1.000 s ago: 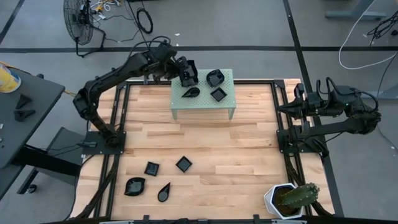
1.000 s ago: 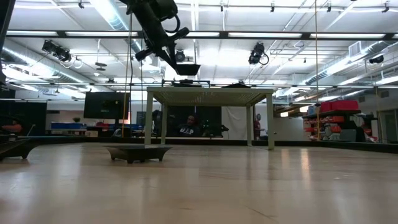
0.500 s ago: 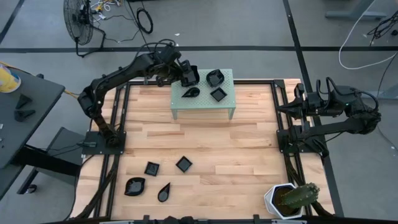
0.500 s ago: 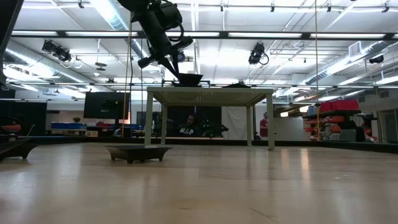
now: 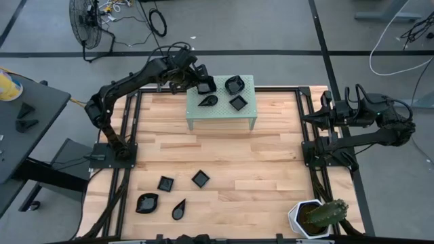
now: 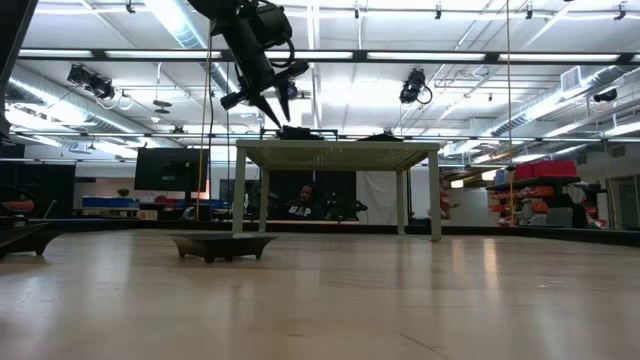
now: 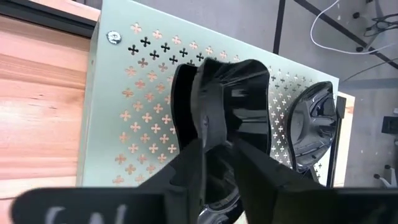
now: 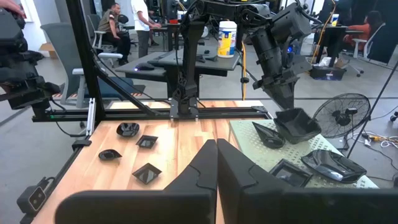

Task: Pick & Place Mini shaped plates
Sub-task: Stack the distorted square plate on top of the distorted square plate on the shelf, then stack the drop shaped plate on top of the drop shaped plate on the shelf

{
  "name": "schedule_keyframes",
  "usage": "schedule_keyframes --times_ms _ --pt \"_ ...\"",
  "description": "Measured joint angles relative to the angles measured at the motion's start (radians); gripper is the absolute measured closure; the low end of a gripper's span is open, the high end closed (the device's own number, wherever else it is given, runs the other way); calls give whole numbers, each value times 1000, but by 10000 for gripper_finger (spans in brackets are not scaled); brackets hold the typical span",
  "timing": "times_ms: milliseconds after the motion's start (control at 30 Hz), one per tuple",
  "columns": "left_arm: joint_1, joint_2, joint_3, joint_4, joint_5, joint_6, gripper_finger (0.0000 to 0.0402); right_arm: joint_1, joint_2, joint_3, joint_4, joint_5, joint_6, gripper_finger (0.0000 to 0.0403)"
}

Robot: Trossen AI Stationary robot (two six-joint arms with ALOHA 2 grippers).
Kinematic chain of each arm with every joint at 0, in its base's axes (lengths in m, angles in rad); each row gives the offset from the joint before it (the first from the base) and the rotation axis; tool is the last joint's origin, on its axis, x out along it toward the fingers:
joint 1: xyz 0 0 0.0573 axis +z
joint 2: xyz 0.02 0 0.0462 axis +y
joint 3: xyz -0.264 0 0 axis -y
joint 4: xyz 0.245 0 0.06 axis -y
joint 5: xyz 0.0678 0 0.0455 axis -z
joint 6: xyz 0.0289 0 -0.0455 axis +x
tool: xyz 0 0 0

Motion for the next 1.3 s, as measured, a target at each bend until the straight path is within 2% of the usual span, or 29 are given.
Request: schedule_keyframes --times_ms 300,567,767,933,1067,1167,1300 --pt "0 -4 9 -1 16 29 240 0 0 0 0 0 0 399" --pt "-59 -49 69 -8 28 319 223 0 0 0 0 0 0 399" --pt "-142 -115 73 -35 21 471 223 0 0 0 0 0 0 399" --pt "-221 -141 73 -224 57 653 223 0 0 0 0 0 0 399" --pt "-286 -140 72 -409 17 725 222 0 0 0 0 0 0 399" --pt "-332 -140 72 -458 -16 758 222 0 0 0 0 0 0 399" --pt "-379 -140 72 -462 9 758 222 0 0 0 0 0 0 399"
